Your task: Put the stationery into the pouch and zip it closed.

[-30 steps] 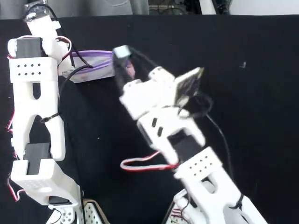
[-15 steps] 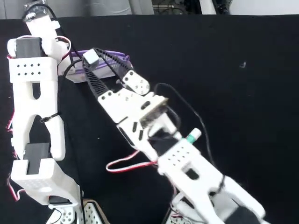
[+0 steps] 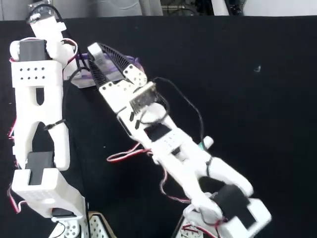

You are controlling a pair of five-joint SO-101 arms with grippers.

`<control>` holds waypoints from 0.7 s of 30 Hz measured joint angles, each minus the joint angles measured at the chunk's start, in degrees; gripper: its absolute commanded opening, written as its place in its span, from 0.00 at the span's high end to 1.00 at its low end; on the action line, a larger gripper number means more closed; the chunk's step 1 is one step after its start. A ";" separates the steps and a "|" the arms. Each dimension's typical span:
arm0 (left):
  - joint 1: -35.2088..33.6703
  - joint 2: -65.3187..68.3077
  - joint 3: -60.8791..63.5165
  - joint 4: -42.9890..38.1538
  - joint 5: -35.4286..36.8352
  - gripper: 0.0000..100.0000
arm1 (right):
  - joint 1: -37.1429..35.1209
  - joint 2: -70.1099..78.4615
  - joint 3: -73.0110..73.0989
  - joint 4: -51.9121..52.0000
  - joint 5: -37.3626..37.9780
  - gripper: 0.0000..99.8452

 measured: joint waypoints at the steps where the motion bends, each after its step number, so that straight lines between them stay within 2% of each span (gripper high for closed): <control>1: 0.00 0.00 0.00 -0.09 -0.09 0.97 | 0.26 0.35 0.18 0.00 0.09 0.99; 9: 0.00 0.00 0.70 -0.35 -0.09 0.97 | 0.62 1.05 0.00 0.09 0.00 0.99; 11: 0.00 0.00 0.88 -0.44 -0.09 0.97 | 0.79 1.05 0.00 0.09 0.00 0.94; 16: 0.00 0.00 1.23 -1.05 -0.09 0.97 | 0.88 1.05 0.00 0.09 0.00 0.71; 21: 0.00 0.00 1.23 -1.23 -0.09 0.97 | 0.97 1.14 1.93 0.09 0.00 0.73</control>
